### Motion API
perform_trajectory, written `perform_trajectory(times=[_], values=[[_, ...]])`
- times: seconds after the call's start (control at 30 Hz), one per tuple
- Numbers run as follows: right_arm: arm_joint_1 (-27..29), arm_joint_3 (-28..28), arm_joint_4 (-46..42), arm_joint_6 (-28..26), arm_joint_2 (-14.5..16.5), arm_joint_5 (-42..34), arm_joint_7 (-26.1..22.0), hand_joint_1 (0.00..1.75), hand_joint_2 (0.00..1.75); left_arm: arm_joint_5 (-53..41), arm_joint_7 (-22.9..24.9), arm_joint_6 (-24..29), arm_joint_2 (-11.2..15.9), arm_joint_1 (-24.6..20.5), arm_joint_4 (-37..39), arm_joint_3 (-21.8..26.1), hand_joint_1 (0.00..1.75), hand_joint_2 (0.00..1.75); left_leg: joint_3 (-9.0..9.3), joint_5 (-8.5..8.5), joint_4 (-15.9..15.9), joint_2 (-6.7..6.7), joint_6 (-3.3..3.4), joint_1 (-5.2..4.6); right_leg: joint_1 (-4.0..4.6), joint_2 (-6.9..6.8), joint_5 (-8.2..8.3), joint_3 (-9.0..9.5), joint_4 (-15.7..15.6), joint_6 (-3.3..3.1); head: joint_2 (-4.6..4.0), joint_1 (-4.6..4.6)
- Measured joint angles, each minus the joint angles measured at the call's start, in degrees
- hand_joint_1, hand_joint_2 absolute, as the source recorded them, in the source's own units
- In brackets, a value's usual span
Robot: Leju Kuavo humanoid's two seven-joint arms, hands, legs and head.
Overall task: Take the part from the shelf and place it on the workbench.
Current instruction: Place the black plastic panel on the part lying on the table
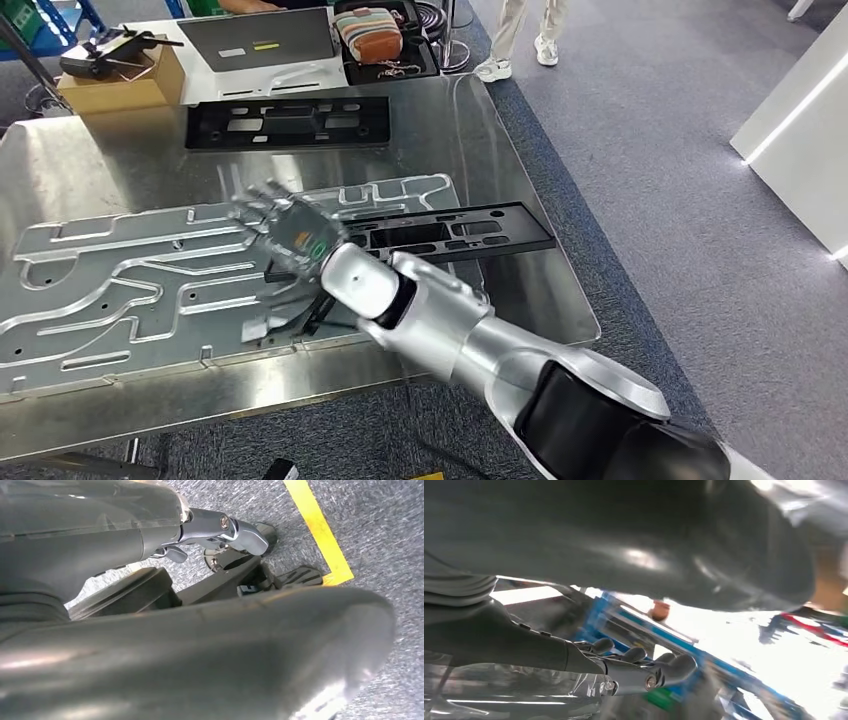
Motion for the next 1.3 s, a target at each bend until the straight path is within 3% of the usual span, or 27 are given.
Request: perform_trajectory(times=[0.07, 0.2, 0.3, 0.37, 0.43, 0.47, 0.5, 0.53, 0.63, 0.7, 0.8, 0.87, 0.93, 0.97, 1.0, 1.03, 1.07, 1.13, 1.17, 1.2, 1.3], values=[[1.39, 1.48, -6.10, 2.27, -0.94, 0.43, 0.59, 0.00, 0.00, 0.30, 0.30, -0.01, 0.02, -0.16, 0.00, 0.32, 0.00, 0.00, -0.08, -0.05, 0.09, -0.07, 0.08, -0.04, -0.04, -0.12, -0.03, 0.00, 0.00, 0.09, 0.00, 0.00], [2.32, 2.56, -11.48, 0.47, -2.07, 0.22, -0.73, 0.00, 0.00, 0.92, 0.91, -0.03, 0.06, -0.23, 0.00, 1.10, 0.00, 0.00, -0.27, -0.07, 0.52, -0.10, 0.38, -0.14, -0.32, -0.13, 0.19, 0.05, -0.02, 0.44, 0.00, 0.00], [2.67, 3.08, -12.72, -0.53, -2.30, 0.18, -1.26, 0.00, 0.00, 1.42, 1.30, -0.11, 0.03, -0.43, 0.00, 1.60, 0.00, 0.00, -0.25, 0.71, 0.29, 0.17, 1.09, 0.10, -0.41, -0.18, -0.37, -0.17, 0.61, 0.96, 0.00, 0.01], [2.78, 3.27, -13.23, -0.77, -2.53, 0.18, -1.32, 0.00, 0.00, 1.53, 1.42, -0.20, -0.01, -0.48, 0.00, 1.78, 0.00, 0.00, -0.44, 1.31, -0.05, 0.50, 1.65, 0.30, -0.37, -0.61, -4.17, -1.84, 5.17, 1.02, 0.00, 0.01], [3.13, 3.38, -13.47, -0.92, -2.74, 0.20, -1.33, 0.00, 0.00, 1.53, 1.50, -0.26, 0.00, -0.46, 0.00, 1.87, 0.00, 0.00, -0.94, 1.60, 0.06, 0.71, 1.89, 0.06, -0.36, -0.91, -9.20, -4.72, 13.68, 0.99, 0.00, 0.00], [3.38, 3.42, -13.52, -0.97, -2.87, 0.21, -1.33, 0.00, 0.00, 1.53, 1.54, -0.29, 0.00, -0.45, 0.00, 1.90, 0.00, 0.00, -1.24, 1.73, 0.18, 0.79, 1.89, -0.04, -0.36, -0.95, -10.67, -5.66, 17.07, 0.96, 0.00, 0.00], [3.60, 3.46, -13.52, -1.00, -2.99, 0.23, -1.33, 0.00, 0.00, 1.53, 1.57, -0.33, 0.00, -0.44, 0.00, 1.92, 0.00, 0.00, -1.54, 1.85, 0.33, 0.84, 1.84, -0.13, -0.36, -0.97, -11.10, -5.60, 18.51, 0.87, 0.00, 0.00], [3.74, 3.50, -13.55, -1.03, -3.09, 0.24, -1.33, 0.00, 0.00, 1.53, 1.61, -0.38, 0.00, -0.44, 0.00, 1.96, 0.00, 0.00, -1.86, 1.96, 0.53, 0.85, 1.75, -0.20, -0.34, -1.01, -10.52, -4.25, 17.44, 0.69, 0.00, 0.00], [3.77, 3.56, -13.95, -1.19, -3.17, 0.31, -1.30, 0.00, 0.00, 1.53, 1.70, -0.49, -0.07, -0.48, 0.00, 2.14, 0.00, 0.00, -2.56, 2.20, 1.10, 0.82, 1.33, -0.33, 0.09, -1.14, -7.77, 3.59, 6.11, -0.38, 0.00, -0.01], [3.65, 3.57, -14.22, -1.34, -3.22, 0.38, -1.25, 0.00, 0.00, 1.53, 1.73, -0.56, -0.15, -0.58, 0.00, 2.25, 0.00, 0.00, -2.73, 2.52, 1.16, 0.81, 0.66, -0.19, 0.65, -1.23, -7.33, 5.55, 2.73, -0.88, 0.00, 0.00], [3.50, 3.57, -14.30, -1.46, -3.29, 0.44, -1.20, 0.00, 0.00, 1.53, 1.88, -0.64, -0.22, -0.67, 0.00, 2.34, 0.00, 0.00, -3.10, 2.51, 1.20, 0.76, -0.55, -0.06, 0.54, -1.40, -6.24, 5.39, 1.62, -1.71, 0.00, 0.00], [3.43, 3.57, -14.31, -1.53, -3.28, 0.46, -1.20, 0.00, 0.00, 1.54, 1.98, -0.66, -0.21, -0.62, 0.00, 2.40, 0.00, 0.00, -4.30, -0.70, 4.39, 0.72, -1.09, 0.04, 0.14, -1.62, -5.12, 4.96, 0.72, -2.35, 0.00, -0.01], [3.44, 3.61, -14.29, -1.59, -3.30, 0.46, -1.20, 0.00, 0.00, 1.55, 2.05, -0.66, -0.20, -0.66, 0.00, 2.51, 0.00, 0.00, -6.46, -5.77, 11.57, 0.71, -1.59, 0.31, 0.16, -1.74, -4.25, 3.93, 0.67, -2.58, 0.00, -0.02], [3.49, 3.65, -14.27, -1.60, -3.31, 0.45, -1.20, 0.00, 0.00, 1.55, 2.07, -0.66, -0.19, -0.66, 0.00, 2.59, 0.00, 0.00, -7.22, -7.42, 14.87, 0.72, -1.87, 0.43, 0.16, -1.77, -3.84, 3.29, 0.76, -2.52, 0.00, -0.02], [3.55, 3.70, -14.24, -1.61, -3.32, 0.44, -1.20, 0.00, 0.00, 1.55, 2.10, -0.67, -0.18, -0.65, 0.00, 2.66, 0.00, 0.00, -7.23, -7.90, 16.58, 0.73, -2.13, 0.56, 0.13, -1.79, -3.43, 2.63, 0.87, -2.44, 0.00, -0.02], [3.58, 3.75, -14.22, -1.62, -3.33, 0.43, -1.21, 0.00, 0.00, 1.55, 2.13, -0.67, -0.14, -0.65, 0.00, 2.72, 0.00, 0.00, -6.27, -7.24, 16.21, 0.74, -2.38, 0.73, 0.07, -1.81, -3.01, 1.96, 1.02, -2.29, 0.00, -0.02], [3.58, 3.79, -14.20, -1.65, -3.33, 0.41, -1.21, 0.00, 0.00, 1.56, 2.16, -0.68, -0.07, -0.68, 0.00, 2.77, 0.00, 0.00, -4.19, -5.79, 13.65, 0.75, -2.63, 0.96, -0.04, -1.80, -2.61, 1.28, 1.24, -2.06, 0.00, -0.02], [3.53, 3.81, -14.20, -1.73, -3.30, 0.38, -1.22, 0.00, 0.00, 1.60, 2.22, -0.68, 0.03, -0.86, 0.00, 2.81, 0.00, 0.00, 1.05, -3.86, 5.83, 0.65, -2.94, 1.26, -0.12, -1.73, -1.92, 0.07, 1.91, -1.42, 0.00, -0.02], [3.52, 3.82, -14.19, -1.78, -3.29, 0.37, -1.24, 0.00, 0.00, 1.65, 2.23, -0.69, 0.04, -0.94, 0.00, 2.83, 0.00, 0.00, 2.82, -3.53, 3.05, 0.50, -2.67, 1.25, -0.07, -1.68, -1.58, -0.31, 2.18, -1.04, 0.00, -0.01], [3.50, 3.82, -14.19, -1.85, -3.27, 0.36, -1.25, 0.00, 0.00, 1.69, 2.25, -0.69, 0.03, -1.01, 0.00, 2.84, 0.00, 0.00, 3.53, -3.72, 1.65, 0.33, -2.26, 1.14, 0.01, -1.64, -1.23, -0.54, 2.39, -0.69, 0.00, -0.01], [3.47, 3.83, -14.12, -2.02, -3.30, 0.31, -1.26, 0.00, 0.00, 1.74, 2.32, -0.70, 0.01, -1.02, 0.00, 2.89, 0.00, 0.00, 2.68, -2.99, 1.50, 0.31, -0.54, 0.89, -0.02, -1.53, -0.44, -0.89, 2.36, 0.34, 0.00, 0.00]])
